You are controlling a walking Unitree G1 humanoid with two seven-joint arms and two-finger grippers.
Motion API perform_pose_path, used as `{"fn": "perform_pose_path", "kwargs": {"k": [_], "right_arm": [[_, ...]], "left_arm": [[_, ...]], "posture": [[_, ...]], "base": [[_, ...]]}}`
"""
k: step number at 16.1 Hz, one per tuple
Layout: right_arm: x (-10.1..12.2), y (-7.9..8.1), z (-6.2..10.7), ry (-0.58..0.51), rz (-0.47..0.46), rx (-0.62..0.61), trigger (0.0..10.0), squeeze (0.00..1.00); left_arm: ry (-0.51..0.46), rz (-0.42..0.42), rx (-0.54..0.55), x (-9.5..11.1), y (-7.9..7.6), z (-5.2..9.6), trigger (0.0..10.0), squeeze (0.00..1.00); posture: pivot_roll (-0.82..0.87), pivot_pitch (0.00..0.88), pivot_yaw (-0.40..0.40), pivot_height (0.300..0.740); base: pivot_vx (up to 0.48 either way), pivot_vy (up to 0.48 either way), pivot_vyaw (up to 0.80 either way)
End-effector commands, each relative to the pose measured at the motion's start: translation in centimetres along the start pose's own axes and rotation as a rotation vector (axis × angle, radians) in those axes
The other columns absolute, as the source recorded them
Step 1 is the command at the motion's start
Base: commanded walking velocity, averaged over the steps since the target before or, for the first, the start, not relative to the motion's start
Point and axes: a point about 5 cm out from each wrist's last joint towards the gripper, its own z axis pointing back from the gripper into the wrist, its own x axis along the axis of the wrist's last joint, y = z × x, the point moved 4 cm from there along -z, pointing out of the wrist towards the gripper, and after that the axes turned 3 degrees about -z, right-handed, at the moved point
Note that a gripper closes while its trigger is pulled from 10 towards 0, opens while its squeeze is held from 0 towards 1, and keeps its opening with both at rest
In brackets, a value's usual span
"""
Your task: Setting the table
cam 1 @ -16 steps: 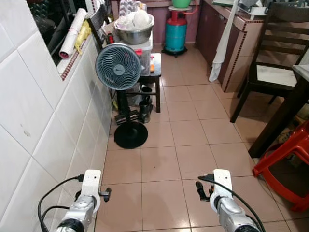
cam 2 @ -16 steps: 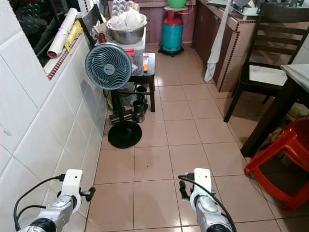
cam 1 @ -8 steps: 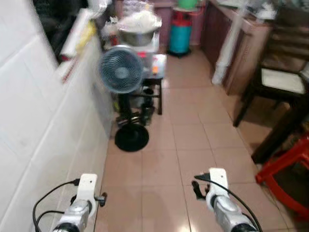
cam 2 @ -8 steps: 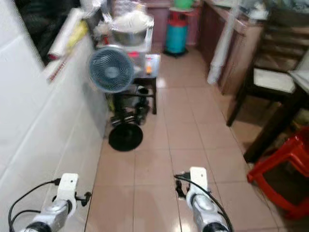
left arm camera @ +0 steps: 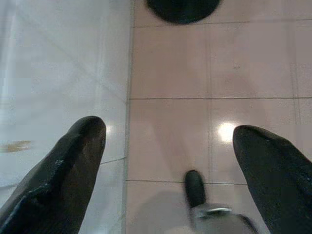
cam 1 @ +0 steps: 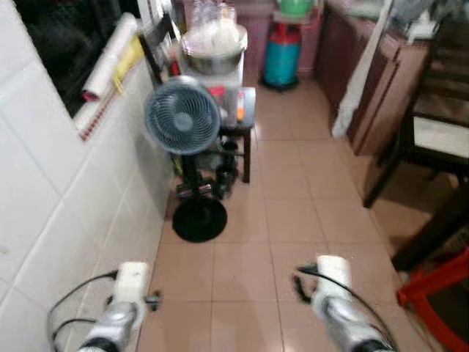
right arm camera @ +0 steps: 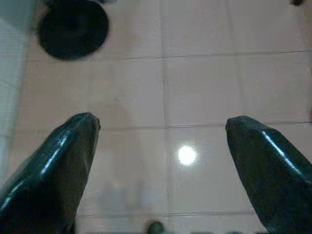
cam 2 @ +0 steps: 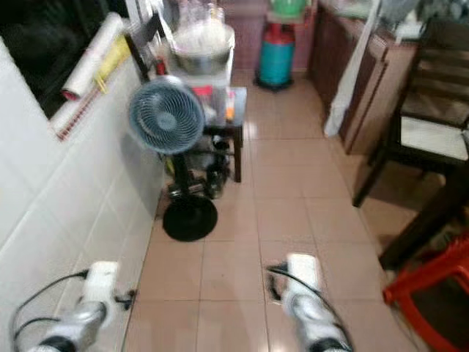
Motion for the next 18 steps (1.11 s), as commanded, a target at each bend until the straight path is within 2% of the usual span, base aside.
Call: {"fn": "perform_pose_path", "kwargs": {"k": [1, 3, 8, 12, 15, 18], "right_arm": [[-0.3, -1.5, 0.2, 0.011, 0.003, -0.036, 10.0, 0.0], [-0.6, -1.5, 0.3, 0.022, 0.033, -0.029, 10.0, 0.0], [-0.4, -1.3, 0.2, 0.017, 0.03, -0.027, 10.0, 0.0], [-0.6, -2.3, 0.3, 0.03, 0.0, -0.071, 10.0, 0.0], [-1.5, -2.6, 0.5, 0.07, -0.013, -0.088, 10.0, 0.0], [-1.1, -2.9, 0.4, 0.074, -0.002, -0.107, 10.0, 0.0]], "left_arm": [[-0.009, -0.012, -0.002, 0.4, -0.6, -0.1, 10.0, 0.0], [-0.005, -0.017, 0.019, 0.3, -0.3, -0.1, 10.0, 0.0], [-0.003, -0.031, 0.029, 0.3, -0.1, -0.1, 10.0, 0.0], [-0.003, -0.038, 0.04, 0.4, 0.0, -0.1, 10.0, 0.0], [-0.005, -0.026, 0.006, 0.7, -0.6, -0.1, 10.0, 0.0], [-0.024, -0.059, -0.012, 1.5, -1.2, -0.3, 10.0, 0.0]], "posture": [[-0.08, 0.0, 0.023, 0.74], [-0.07, 0.0, 0.016, 0.74], [-0.07, 0.0, 0.016, 0.74], [-0.06, 0.0, 0.01, 0.74], [-0.03, 0.0, -0.001, 0.74], [-0.02, 0.0, -0.009, 0.74]], "base": [[0.0, 0.0, 0.0], [0.0, 0.0, 0.0], [0.0, 0.0, 0.65], [0.0, 0.0, 0.0], [0.0, 0.0, 0.0], [0.0, 0.0, 0.0]]}}
